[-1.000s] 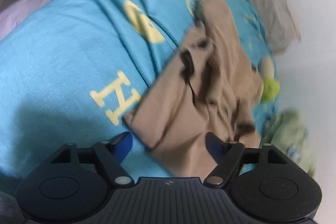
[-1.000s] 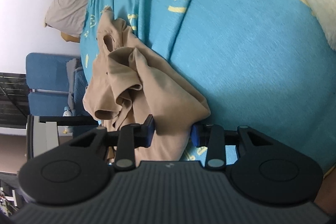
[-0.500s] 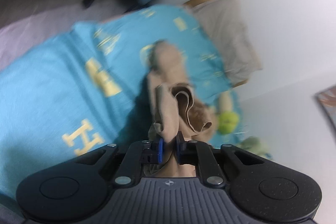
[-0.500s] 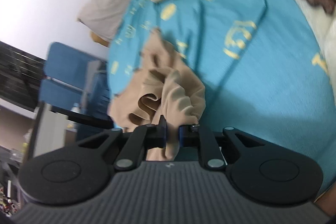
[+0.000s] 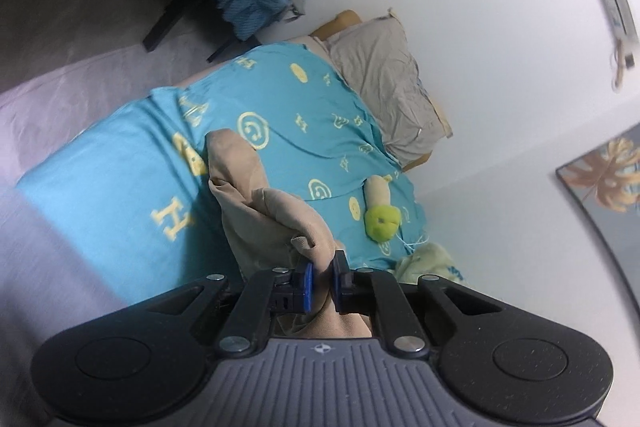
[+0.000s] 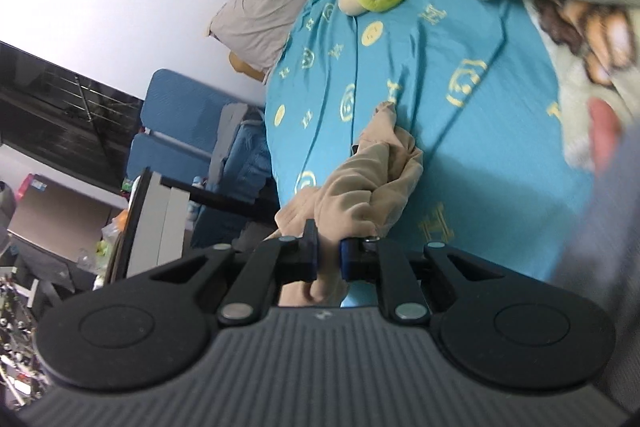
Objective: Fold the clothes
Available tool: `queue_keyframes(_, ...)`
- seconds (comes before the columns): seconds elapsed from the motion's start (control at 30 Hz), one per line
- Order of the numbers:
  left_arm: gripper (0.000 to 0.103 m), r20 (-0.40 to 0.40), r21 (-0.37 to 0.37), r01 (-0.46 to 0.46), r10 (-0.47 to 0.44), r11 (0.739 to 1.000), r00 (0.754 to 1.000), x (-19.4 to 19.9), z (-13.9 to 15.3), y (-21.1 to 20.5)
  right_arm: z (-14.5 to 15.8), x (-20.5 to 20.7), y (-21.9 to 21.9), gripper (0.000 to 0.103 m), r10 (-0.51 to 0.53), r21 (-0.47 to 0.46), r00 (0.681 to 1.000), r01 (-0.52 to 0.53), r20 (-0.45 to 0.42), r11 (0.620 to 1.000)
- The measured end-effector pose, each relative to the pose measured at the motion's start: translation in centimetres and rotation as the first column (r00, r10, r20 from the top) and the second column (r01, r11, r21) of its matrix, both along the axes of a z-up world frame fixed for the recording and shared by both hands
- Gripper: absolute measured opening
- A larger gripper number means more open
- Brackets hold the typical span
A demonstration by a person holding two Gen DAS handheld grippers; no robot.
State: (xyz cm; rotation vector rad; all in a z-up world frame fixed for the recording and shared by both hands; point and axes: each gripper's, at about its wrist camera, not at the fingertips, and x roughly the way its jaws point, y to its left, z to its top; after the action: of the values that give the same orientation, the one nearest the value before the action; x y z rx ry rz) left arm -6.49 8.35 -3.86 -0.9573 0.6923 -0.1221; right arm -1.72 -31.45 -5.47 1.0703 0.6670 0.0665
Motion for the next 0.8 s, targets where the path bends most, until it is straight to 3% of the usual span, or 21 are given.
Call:
queue_keyframes(0.07, 0.01, -0.012, -0.005, -0.019, 0.018, 1.0, 1.0, -0.1, -0.2, 0.3, -0.2, 0.1, 0.2, 0.014, 0.012, 0.003, 1.0, -0.012, -0.019, 1.0)
queue_keyframes(0.23, 0.01, -0.039, -0.008, -0.056, 0.055, 0.998, 0.998, 4.4, -0.7, 0.7, 0.1, 4.0, 0.5, 0.014, 0.016, -0.005, 0.999, -0.016, -0.04, 1.0)
queue_keyframes(0.43, 0.011, -0.074, 0.1, -0.085, 0.092, 0.991, 0.993, 13.9, -2.4, 0.5, -0.9, 13.2, 0.7, 0.014, 0.015, -0.029, 0.996, -0.017, -0.092, 0.999)
queue_keyframes(0.6, 0.012, -0.11, 0.247, -0.035, 0.064, 0.968, 0.992, 21.6, -6.9, 0.0, -4.7, 20.0, 1.1, 0.015, 0.034, -0.064, 0.984, -0.045, -0.172, 0.997)
queue_keyframes(0.8, 0.013, -0.102, 0.356, 0.036, 0.0, 0.934, 0.995, 25.6, -11.7, -0.6, -10.6, 24.1, 0.9, 0.015, 0.053, -0.024, 0.97, -0.061, -0.237, 0.998)
